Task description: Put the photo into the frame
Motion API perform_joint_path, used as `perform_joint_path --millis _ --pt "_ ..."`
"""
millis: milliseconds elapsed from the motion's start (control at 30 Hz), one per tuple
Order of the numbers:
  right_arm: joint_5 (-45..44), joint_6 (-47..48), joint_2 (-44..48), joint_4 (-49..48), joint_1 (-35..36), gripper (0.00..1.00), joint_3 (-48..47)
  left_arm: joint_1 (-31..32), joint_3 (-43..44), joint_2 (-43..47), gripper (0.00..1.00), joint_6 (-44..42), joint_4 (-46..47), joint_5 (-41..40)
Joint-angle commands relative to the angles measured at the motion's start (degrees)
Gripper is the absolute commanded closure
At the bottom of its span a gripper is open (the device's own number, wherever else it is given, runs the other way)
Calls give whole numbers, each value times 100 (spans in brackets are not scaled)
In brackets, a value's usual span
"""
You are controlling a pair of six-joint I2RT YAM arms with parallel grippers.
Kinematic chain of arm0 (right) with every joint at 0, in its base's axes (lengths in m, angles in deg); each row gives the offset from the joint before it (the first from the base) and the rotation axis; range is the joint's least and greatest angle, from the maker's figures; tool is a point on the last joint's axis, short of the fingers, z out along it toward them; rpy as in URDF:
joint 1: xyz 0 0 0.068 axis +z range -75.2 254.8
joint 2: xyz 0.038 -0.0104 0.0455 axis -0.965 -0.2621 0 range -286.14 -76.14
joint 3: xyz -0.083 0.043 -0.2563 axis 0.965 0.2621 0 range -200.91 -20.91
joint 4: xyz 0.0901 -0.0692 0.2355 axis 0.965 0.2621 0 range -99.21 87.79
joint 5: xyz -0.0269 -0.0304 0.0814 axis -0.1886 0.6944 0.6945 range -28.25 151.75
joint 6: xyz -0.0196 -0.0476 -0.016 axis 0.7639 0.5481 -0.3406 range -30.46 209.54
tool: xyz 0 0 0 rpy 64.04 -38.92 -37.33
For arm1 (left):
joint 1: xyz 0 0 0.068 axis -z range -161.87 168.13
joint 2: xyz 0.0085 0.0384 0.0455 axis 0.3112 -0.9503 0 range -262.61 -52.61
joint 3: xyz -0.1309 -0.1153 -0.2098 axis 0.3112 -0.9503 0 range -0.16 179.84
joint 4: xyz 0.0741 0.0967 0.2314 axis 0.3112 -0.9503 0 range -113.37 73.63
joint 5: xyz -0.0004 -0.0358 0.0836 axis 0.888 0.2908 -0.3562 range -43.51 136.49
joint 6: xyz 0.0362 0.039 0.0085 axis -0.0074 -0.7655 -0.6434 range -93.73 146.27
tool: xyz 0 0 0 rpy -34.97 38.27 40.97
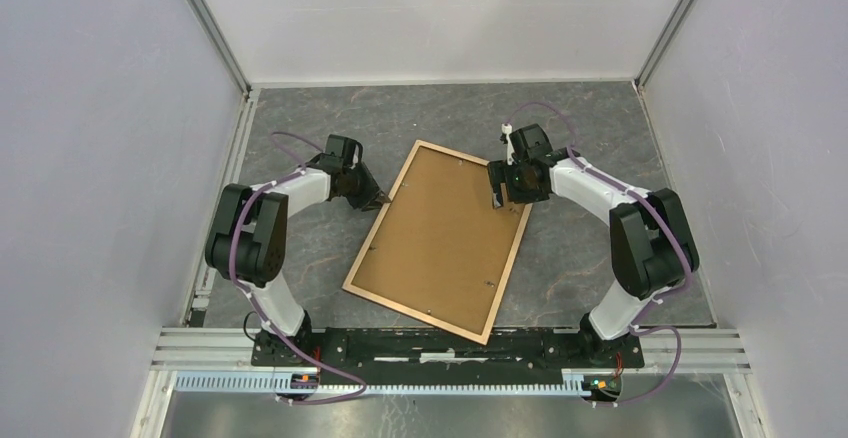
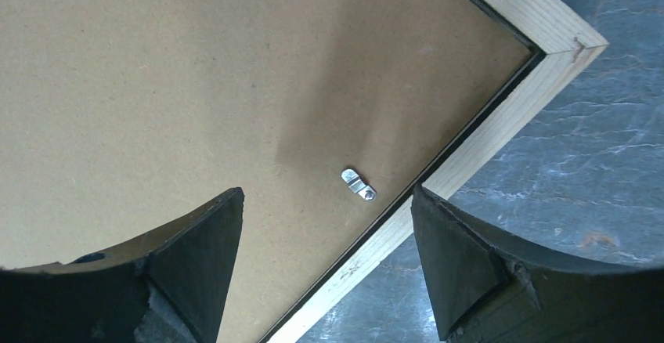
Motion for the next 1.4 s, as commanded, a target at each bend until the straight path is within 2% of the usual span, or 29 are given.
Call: perform_joint_path --millis 0,133,233,333,567,733,967,1300,1367 --pt "-533 136 85 61 -59 16 -172 192 -317 -443 98 302 -573 -971" --pt "-611 132 307 -138 -323 16 169 193 -550 -211 98 504 -578 -1284" --pt "-309 156 310 -275 -617 16 279 209 -697 -146 98 784 -491 -1369" --pt "22 245 169 -299 -676 21 209 211 -710 -118 98 945 -465 -1574" --pt "95 275 125 -350 -677 29 255 209 -754 -81 98 697 -365 -1475" --pt "200 235 246 -452 -638 29 533 210 -793 -52 98 638 -351 -1430" --pt "139 182 47 -572 -542 32 585 206 -841 16 98 646 -328 -1413" --pt "-482 -294 -337 -516 -219 44 406 204 -1003 211 98 702 -328 -1413" --pt "-593 -572 -384 -518 -201 50 422 212 -1126 306 98 796 -246 -1413"
